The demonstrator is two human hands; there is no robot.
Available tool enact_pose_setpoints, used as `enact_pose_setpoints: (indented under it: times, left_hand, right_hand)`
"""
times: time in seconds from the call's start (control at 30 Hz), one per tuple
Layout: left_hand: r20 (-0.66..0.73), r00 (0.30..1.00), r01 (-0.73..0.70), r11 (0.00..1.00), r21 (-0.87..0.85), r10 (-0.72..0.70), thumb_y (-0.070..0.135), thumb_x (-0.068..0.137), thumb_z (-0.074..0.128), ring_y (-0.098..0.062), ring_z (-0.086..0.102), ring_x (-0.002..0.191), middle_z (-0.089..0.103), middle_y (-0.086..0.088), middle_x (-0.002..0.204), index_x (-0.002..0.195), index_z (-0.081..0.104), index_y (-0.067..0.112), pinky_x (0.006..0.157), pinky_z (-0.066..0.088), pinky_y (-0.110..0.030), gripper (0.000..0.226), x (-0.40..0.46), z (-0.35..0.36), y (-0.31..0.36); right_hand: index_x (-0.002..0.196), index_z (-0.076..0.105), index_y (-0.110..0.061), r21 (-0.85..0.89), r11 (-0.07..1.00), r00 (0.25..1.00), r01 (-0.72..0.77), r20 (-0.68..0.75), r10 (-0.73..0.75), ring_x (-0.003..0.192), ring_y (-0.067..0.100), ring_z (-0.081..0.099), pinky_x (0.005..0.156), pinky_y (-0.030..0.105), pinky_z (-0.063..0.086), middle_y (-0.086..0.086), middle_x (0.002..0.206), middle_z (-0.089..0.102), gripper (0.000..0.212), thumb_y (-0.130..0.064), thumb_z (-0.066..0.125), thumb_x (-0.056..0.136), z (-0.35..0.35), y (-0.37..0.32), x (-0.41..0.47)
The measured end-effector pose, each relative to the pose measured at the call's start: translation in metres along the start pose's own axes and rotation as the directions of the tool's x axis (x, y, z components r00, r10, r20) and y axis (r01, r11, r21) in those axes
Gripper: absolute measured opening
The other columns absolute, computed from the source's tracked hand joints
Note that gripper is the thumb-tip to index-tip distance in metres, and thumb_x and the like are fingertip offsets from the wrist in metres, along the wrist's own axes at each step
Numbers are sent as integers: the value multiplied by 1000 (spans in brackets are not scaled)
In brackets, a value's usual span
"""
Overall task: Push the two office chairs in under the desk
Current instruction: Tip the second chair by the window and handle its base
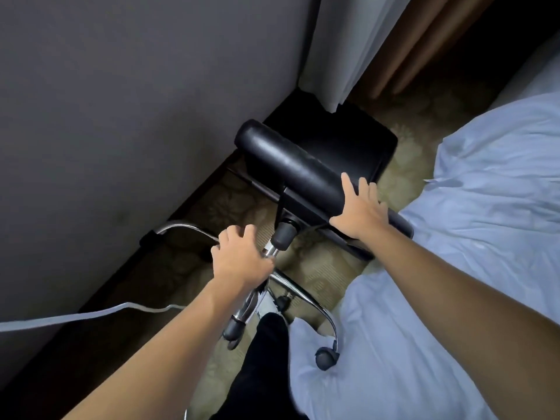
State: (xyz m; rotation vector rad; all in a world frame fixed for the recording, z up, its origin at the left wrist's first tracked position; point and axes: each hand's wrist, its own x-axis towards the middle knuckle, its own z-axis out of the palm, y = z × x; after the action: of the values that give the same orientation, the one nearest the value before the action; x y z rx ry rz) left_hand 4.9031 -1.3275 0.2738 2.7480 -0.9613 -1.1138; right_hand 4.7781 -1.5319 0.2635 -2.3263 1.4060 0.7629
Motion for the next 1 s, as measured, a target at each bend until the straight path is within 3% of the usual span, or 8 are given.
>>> enact_pose_setpoints:
  times: [0.23,0.33,0.43,0.57,0.67,0.77,0.9,1.0]
  left_hand:
    - [192,977,74,992,106,-93,65,70,59,-29,33,128,40,-7,133,133,34,28,100,35,-48,77,-10,63,-42]
    - [232,957,169,985,31,-172,52,69,63,-31,52,106,54,-6,110,122,37,24,87,46,-42,65,-17,83,-45]
    - [120,983,138,990,15,-138,27,72,60,-29,58,77,58,-1,81,102,39,20,67,48,-36,37,-17,97,-40]
    - [-35,995,92,994,-55,-94,28,73,60,-18,45,56,52,6,65,92,42,24,54,37,-31,27,-19,112,-49]
    - [-119,991,50,992,-118,-64,30,67,57,-16,45,54,53,8,62,92,48,26,52,36,-31,27,-18,118,-56]
    - [-98,994,38,993,-116,-49,25,60,49,-22,52,61,55,8,63,105,55,26,55,37,-31,45,-22,115,-58]
    - [-132,991,1,987,-162,-22,19,59,51,-15,52,60,55,12,61,117,58,31,55,39,-28,60,-24,118,-63]
    - [-143,990,-10,985,-172,-15,19,58,51,-11,54,59,58,11,60,112,60,31,52,41,-27,56,-29,122,-68]
  right_hand:
    - [148,-24,-34,-80,995,997,-52,45,56,147,33,-3,111,58,23,16,161,-4,123,-38,74,74,50,10,22]
    - [147,-26,-35,-66,995,997,-75,-29,73,147,33,0,112,61,21,17,160,0,124,-30,74,74,64,19,32]
    - [147,-20,-37,-21,996,987,-92,-133,89,136,33,23,107,61,27,16,149,23,123,-25,75,71,74,27,43]
    - [150,-6,-37,3,996,963,-89,-254,86,117,34,42,94,53,41,15,131,42,116,-20,75,68,88,35,53]
    - [146,9,-33,-13,994,935,-107,-341,96,106,37,48,88,52,41,18,119,48,105,-21,75,67,95,32,56]
    - [139,20,-27,-9,996,939,-85,-334,77,105,40,49,89,56,42,21,115,48,94,-17,77,65,95,26,51]
    - [139,24,-23,-17,997,930,-79,-360,67,109,39,49,90,55,41,21,118,50,89,-16,76,68,96,26,44]
    - [137,28,-21,-47,996,920,-70,-389,46,106,40,52,88,52,41,21,116,53,85,-17,77,69,102,23,39]
